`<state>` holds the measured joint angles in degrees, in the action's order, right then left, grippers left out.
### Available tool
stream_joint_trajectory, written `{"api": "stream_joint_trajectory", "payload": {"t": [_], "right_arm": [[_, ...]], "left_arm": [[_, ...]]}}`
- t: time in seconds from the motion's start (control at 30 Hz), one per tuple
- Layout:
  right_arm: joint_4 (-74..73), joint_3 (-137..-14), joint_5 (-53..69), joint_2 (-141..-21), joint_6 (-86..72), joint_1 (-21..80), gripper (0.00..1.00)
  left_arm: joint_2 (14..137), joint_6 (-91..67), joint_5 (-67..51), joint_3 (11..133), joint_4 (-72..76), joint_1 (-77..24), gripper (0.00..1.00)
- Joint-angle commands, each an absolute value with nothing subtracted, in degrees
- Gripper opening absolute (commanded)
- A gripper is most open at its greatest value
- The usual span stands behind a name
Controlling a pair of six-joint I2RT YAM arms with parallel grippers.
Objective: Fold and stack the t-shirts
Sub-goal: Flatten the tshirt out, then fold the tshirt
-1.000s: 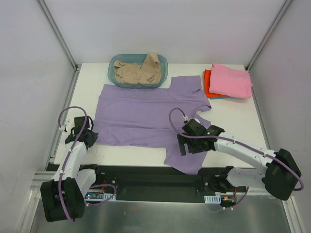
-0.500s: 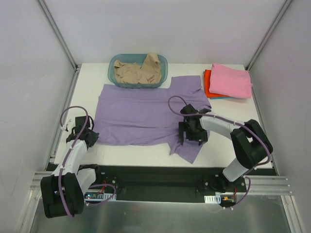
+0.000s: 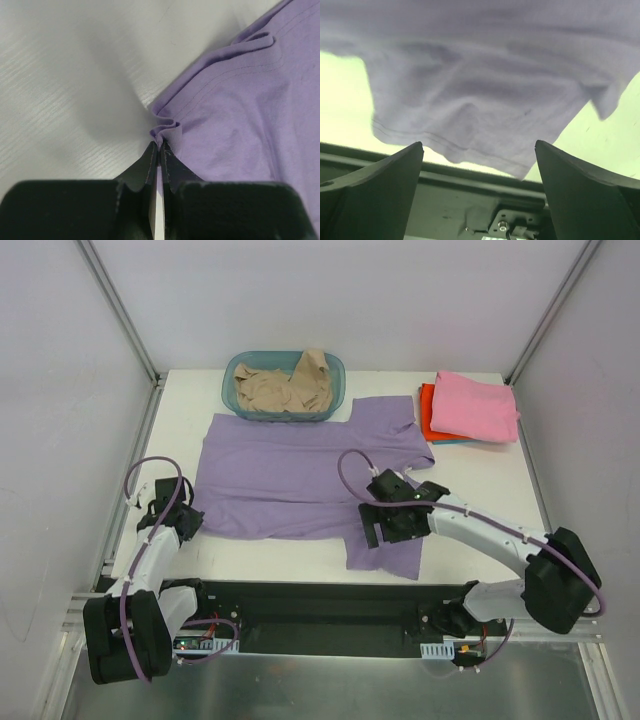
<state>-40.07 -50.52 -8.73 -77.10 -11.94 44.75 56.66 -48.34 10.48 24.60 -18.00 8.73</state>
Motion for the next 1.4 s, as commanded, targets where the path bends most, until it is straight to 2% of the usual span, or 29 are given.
{"api": "stream_joint_trajectory", "payload": {"t": [0.0, 0.07, 0.2, 0.47, 0.6, 0.7, 0.77, 0.8, 0.87, 0.93, 0.97, 1.1, 1.23, 1.37], "right_arm": [[-47.2, -44.6, -8.4, -73.3, -18.1, 47.3, 0.96], [-47.2, -42.6, -7.1, -72.2, -20.9, 47.6, 0.93], [-45.1, -37.7, -2.7, -68.4, -25.4, 48.3, 0.77], [-38.8, -35.4, -6.1, -70.7, -28.1, 48.0, 0.73], [-36.8, -35.9, -7.2, -75.8, -28.6, 46.6, 0.60], [-36.8, -35.5, -8.4, -78.3, -29.4, 46.5, 0.57], [-36.6, -35.1, -8.8, -78.7, -30.8, 46.3, 0.44], [-36.5, -34.8, -8.7, -78.6, -31.2, 46.4, 0.32], [-37.3, -34.5, -7.8, -77.7, -32.5, 46.5, 0.21], [-40.2, -34.3, -7.6, -73.7, -33.0, 47.0, 0.14], [-41.6, -34.4, -7.2, -71.3, -33.0, 47.5, 0.01], [-51.0, -35.2, -4.1, -59.8, -32.6, 48.3, 0.01], [-54.8, -34.1, 5.2, -48.5, -33.2, 50.2, 0.01], [-59.0, -34.4, 10.5, -43.3, -35.8, 53.1, 0.01]], "left_arm": [[55.5, -46.9, 9.8, 24.9, -16.8, 9.1, 0.00], [55.4, -46.8, 9.6, 25.0, -16.8, 9.1, 0.00], [55.5, -46.7, 9.3, 25.0, -16.8, 9.2, 0.00], [55.2, -46.7, 8.8, 24.8, -16.8, 9.1, 0.00], [54.8, -46.8, 9.3, 24.6, -16.8, 9.1, 0.00], [54.7, -46.7, 9.4, 24.5, -16.8, 9.2, 0.00], [54.6, -46.4, 9.4, 24.5, -16.9, 9.2, 0.00], [54.5, -46.4, 9.4, 24.5, -16.9, 9.2, 0.00], [53.4, -46.2, 9.1, 24.4, -17.2, 9.1, 0.00], [51.3, -46.4, 8.8, 24.5, -18.4, 9.1, 0.00], [50.3, -46.5, 8.9, 24.6, -18.9, 9.1, 0.00], [41.4, -49.2, 13.3, 25.2, -26.2, 9.2, 0.00], [32.6, -53.9, 14.4, 24.1, -35.3, 9.1, 0.00], [24.6, -58.0, 15.7, 23.7, -42.2, 9.1, 0.00]]}}
